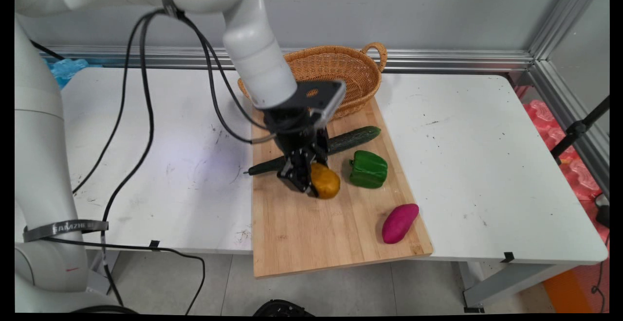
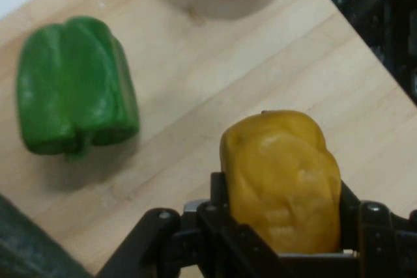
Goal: Place the picked object on the cutting board
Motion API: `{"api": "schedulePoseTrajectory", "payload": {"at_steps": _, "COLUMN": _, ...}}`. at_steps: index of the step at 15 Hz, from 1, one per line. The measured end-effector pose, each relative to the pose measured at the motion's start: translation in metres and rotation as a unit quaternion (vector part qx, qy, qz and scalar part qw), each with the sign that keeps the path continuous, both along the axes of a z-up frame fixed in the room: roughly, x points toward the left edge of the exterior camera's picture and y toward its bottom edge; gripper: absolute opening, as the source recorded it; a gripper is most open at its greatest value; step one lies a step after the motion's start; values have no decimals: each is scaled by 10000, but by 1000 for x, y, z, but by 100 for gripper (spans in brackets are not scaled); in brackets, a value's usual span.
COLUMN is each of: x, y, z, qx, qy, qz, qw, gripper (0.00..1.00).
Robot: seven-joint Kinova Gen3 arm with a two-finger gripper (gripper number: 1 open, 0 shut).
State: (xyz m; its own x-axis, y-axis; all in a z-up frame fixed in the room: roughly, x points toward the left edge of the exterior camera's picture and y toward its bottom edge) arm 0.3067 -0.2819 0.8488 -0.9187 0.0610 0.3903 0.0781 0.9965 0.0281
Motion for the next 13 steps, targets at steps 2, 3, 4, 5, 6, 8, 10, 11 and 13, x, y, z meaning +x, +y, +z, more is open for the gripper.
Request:
{"api": "schedulePoseTrajectory", "payload": {"at_steps": 2, "x": -2, "y": 2, "z": -14, "qx": 4, "qy": -46, "qz": -84, "qw": 10000, "gripper": 0}}
{"api": "schedulePoseTrajectory", "payload": {"at_steps": 3, "x": -4, "y": 3, "z": -21, "qx": 7, "qy": -72, "qz": -129, "qw": 9999, "gripper": 0}}
{"api": "schedulePoseTrajectory", "payload": {"at_steps": 4, "x": -5, "y": 4, "z": -30, "qx": 12, "qy": -101, "qz": -178, "qw": 9998, "gripper": 0}}
{"api": "schedulePoseTrajectory", "payload": {"at_steps": 5, "x": -6, "y": 5, "z": -38, "qx": 16, "qy": -125, "qz": -221, "qw": 9997, "gripper": 0}}
{"api": "schedulePoseTrajectory", "payload": {"at_steps": 6, "x": -6, "y": 6, "z": -45, "qx": 20, "qy": -146, "qz": -256, "qw": 9996, "gripper": 0}}
{"api": "schedulePoseTrajectory", "payload": {"at_steps": 8, "x": -8, "y": 8, "z": -56, "qx": 24, "qy": -169, "qz": -313, "qw": 9994, "gripper": 0}}
{"api": "schedulePoseTrajectory", "payload": {"at_steps": 10, "x": -10, "y": 9, "z": -63, "qx": 15, "qy": -162, "qz": -366, "qw": 9992, "gripper": 100}}
{"api": "schedulePoseTrajectory", "payload": {"at_steps": 11, "x": -11, "y": 9, "z": -64, "qx": 0, "qy": -146, "qz": -377, "qw": 9992, "gripper": 100}}
{"api": "schedulePoseTrajectory", "payload": {"at_steps": 13, "x": -12, "y": 10, "z": -62, "qx": -38, "qy": -100, "qz": -380, "qw": 9992, "gripper": 100}}
